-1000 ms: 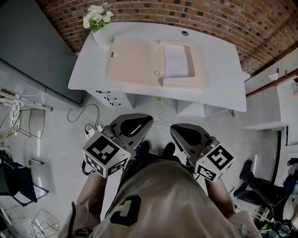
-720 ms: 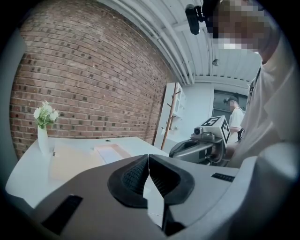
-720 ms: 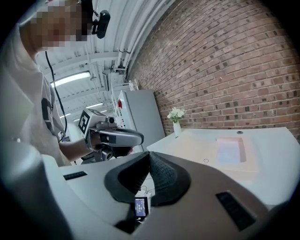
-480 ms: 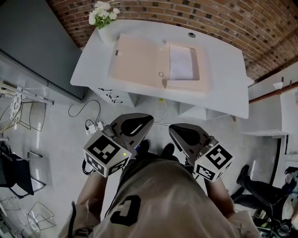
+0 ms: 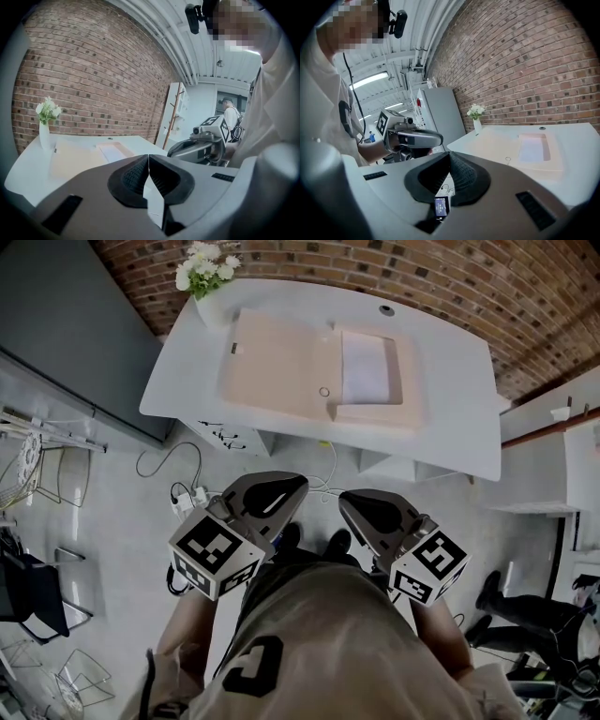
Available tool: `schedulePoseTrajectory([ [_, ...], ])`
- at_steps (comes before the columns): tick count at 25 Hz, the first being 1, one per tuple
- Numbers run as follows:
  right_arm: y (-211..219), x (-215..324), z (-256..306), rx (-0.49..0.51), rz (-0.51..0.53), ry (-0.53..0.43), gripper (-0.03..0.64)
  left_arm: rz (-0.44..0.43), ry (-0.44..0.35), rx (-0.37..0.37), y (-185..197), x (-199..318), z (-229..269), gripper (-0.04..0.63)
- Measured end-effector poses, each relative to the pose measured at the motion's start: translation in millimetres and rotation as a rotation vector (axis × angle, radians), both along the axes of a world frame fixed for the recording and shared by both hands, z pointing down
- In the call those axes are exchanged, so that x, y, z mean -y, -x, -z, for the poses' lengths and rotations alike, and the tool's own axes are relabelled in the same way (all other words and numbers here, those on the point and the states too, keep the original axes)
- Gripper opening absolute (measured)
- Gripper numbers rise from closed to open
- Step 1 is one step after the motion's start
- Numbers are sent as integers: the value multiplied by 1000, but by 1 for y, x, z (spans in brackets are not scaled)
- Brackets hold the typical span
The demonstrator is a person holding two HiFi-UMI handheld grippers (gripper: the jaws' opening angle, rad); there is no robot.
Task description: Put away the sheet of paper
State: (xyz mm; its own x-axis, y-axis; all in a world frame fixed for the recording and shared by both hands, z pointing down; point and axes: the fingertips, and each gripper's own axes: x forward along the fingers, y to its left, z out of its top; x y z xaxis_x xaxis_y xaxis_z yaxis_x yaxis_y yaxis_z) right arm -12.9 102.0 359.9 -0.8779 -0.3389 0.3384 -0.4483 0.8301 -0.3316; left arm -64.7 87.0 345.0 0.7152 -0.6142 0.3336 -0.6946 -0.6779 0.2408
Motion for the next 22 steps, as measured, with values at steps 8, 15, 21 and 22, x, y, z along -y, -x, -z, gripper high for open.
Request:
schedulePoseTrajectory([
  [8,5,2,-5,-17,-19,19,23,1,8,4,12,5,-4,17],
  [15,17,-1,-8,-44,-15,27,23,25,11,-6,34,6,-11,17],
  [21,45,1,-8,-58,1,28,23,31,6,-19,62,14,-14,17],
  [22,50,1,-7,-60,5,25,23,34,4,-21,68,17,-15,17],
])
